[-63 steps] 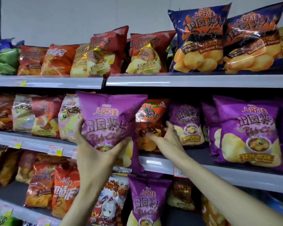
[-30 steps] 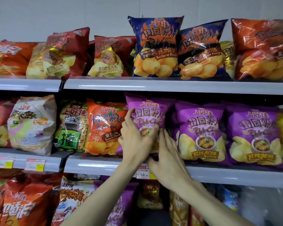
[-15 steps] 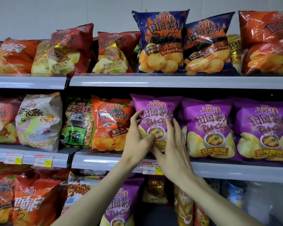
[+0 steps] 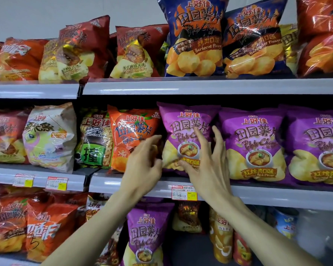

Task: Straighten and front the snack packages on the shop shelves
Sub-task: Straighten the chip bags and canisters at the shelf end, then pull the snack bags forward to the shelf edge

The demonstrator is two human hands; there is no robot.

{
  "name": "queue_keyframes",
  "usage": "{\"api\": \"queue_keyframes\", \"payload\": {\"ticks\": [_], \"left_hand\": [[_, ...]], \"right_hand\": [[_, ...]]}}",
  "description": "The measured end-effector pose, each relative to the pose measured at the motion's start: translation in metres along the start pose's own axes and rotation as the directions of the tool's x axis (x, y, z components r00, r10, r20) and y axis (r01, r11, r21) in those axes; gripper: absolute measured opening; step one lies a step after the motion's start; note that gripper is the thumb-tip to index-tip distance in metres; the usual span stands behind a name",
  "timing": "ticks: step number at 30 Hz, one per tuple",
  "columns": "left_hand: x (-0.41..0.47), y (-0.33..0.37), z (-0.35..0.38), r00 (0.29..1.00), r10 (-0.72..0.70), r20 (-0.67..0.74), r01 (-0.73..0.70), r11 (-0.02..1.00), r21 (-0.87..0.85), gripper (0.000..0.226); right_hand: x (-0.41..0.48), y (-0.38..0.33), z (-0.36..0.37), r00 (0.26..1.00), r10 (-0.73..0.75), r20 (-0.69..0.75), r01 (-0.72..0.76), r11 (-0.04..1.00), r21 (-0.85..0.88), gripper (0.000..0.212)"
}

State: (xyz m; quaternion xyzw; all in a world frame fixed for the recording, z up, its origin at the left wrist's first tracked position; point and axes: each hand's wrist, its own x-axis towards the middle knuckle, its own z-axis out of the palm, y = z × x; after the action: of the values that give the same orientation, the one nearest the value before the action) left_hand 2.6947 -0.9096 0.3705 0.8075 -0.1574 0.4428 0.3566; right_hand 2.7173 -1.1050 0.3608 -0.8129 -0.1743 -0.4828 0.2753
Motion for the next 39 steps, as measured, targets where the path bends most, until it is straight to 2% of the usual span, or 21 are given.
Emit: {"api": "queue_keyframes", "payload": {"ticks": [2, 3, 5, 6, 9, 13, 18, 24, 29, 34, 39], "left_hand": [[0.000, -0.001, -0.008, 0.972, 0.074, -0.222, -0.023, 0.974, 0.225, 0.063], [0.002, -0.001, -0.011, 0.962, 0.036, -0.269, 0.052, 0.949, 0.311, 0.067], [0.007, -0.006, -0.006, 0.952, -0.164, -0.259, 0.250, 0.905, 0.344, 0.082], [0.009, -0.011, -0.002, 0.944, -0.230, -0.236, 0.304, 0.884, 0.356, 0.090], [0.012, -0.021, 0.005, 0.955, -0.219, -0.200, 0.286, 0.859, 0.424, 0.108], [0.014, -0.031, -0.001, 0.952, -0.205, -0.228, 0.281, 0.880, 0.382, 0.112], [0.019, -0.043, -0.015, 0.957, -0.215, -0.193, 0.262, 0.929, 0.263, 0.122], [0.011, -0.048, -0.024, 0.971, -0.178, -0.160, 0.204, 0.966, 0.161, 0.113], [0.010, -0.040, -0.022, 0.976, -0.191, -0.104, 0.208, 0.958, 0.197, 0.101], [0.012, -0.038, -0.027, 0.979, -0.197, -0.049, 0.203, 0.966, 0.158, 0.098], [0.003, -0.044, -0.038, 0.982, -0.175, 0.079, 0.147, 0.951, 0.273, 0.093]], "right_hand": [[-0.001, 0.001, -0.002, 1.000, -0.026, 0.015, 0.025, 1.000, 0.011, 0.104], [0.000, 0.000, -0.003, 0.999, -0.035, 0.032, 0.035, 0.999, 0.003, 0.104], [0.003, -0.004, -0.005, 0.996, -0.064, 0.066, 0.065, 0.998, -0.020, 0.102], [0.005, -0.006, -0.005, 0.993, -0.091, 0.075, 0.093, 0.995, -0.028, 0.101], [0.011, -0.011, -0.004, 0.987, -0.145, 0.066, 0.147, 0.989, -0.022, 0.098], [0.015, -0.009, -0.005, 0.989, -0.127, 0.080, 0.132, 0.990, -0.051, 0.101], [0.016, -0.001, -0.001, 0.989, -0.108, 0.102, 0.118, 0.988, -0.101, 0.104], [0.009, 0.010, -0.001, 0.971, -0.144, 0.190, 0.163, 0.983, -0.088, 0.092], [0.008, 0.012, -0.007, 0.955, -0.227, 0.191, 0.251, 0.961, -0.113, 0.080], [0.008, -0.009, -0.004, 0.928, -0.319, 0.191, 0.343, 0.932, -0.113, 0.069], [0.008, -0.045, 0.012, 0.889, -0.382, 0.252, 0.402, 0.915, -0.030, 0.065]]}}
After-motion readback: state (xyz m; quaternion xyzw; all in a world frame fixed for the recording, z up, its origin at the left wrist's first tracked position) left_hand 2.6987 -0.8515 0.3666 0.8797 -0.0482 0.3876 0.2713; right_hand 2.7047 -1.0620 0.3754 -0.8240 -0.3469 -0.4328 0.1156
